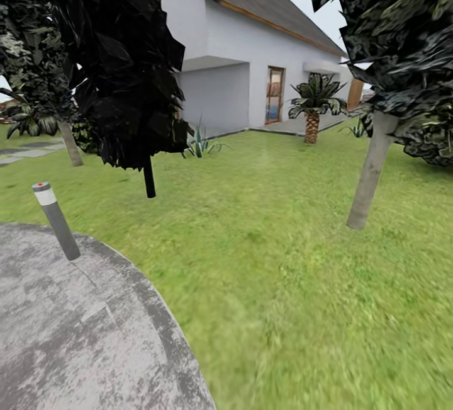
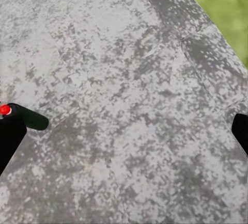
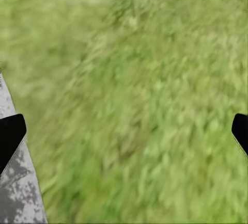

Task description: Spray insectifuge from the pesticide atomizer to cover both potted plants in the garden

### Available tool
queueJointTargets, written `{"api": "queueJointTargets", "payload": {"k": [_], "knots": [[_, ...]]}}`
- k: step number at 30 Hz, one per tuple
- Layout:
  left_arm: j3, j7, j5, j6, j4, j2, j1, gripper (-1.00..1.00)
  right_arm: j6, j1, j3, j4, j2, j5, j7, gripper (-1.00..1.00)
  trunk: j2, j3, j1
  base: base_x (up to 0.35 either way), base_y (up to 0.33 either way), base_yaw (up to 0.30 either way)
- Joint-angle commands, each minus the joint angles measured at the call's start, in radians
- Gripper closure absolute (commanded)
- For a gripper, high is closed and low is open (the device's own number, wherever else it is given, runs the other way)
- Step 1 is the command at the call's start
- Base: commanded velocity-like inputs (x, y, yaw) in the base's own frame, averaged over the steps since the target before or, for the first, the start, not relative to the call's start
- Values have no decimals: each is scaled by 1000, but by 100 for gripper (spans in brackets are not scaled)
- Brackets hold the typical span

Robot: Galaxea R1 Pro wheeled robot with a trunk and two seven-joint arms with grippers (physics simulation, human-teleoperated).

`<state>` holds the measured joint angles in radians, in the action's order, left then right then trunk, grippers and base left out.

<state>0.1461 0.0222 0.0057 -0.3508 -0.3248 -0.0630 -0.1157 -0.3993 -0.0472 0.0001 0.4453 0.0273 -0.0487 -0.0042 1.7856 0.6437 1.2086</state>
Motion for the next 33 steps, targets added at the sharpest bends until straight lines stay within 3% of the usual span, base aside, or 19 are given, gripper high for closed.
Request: {"api": "queueJointTargets", "payload": {"k": [1, 33], "knots": [[0, 2, 0, -4, 1, 0, -1, -100, -3, 0, 0, 0, 0, -5, 0, -100, 0, 1, 0, 313, -136, 277], [0, 2, 0, -4, 1, 0, -1, -100, -3, 0, 1, 0, -1, -6, 0, -100, 0, 1, 0, 319, -127, 277]]}}
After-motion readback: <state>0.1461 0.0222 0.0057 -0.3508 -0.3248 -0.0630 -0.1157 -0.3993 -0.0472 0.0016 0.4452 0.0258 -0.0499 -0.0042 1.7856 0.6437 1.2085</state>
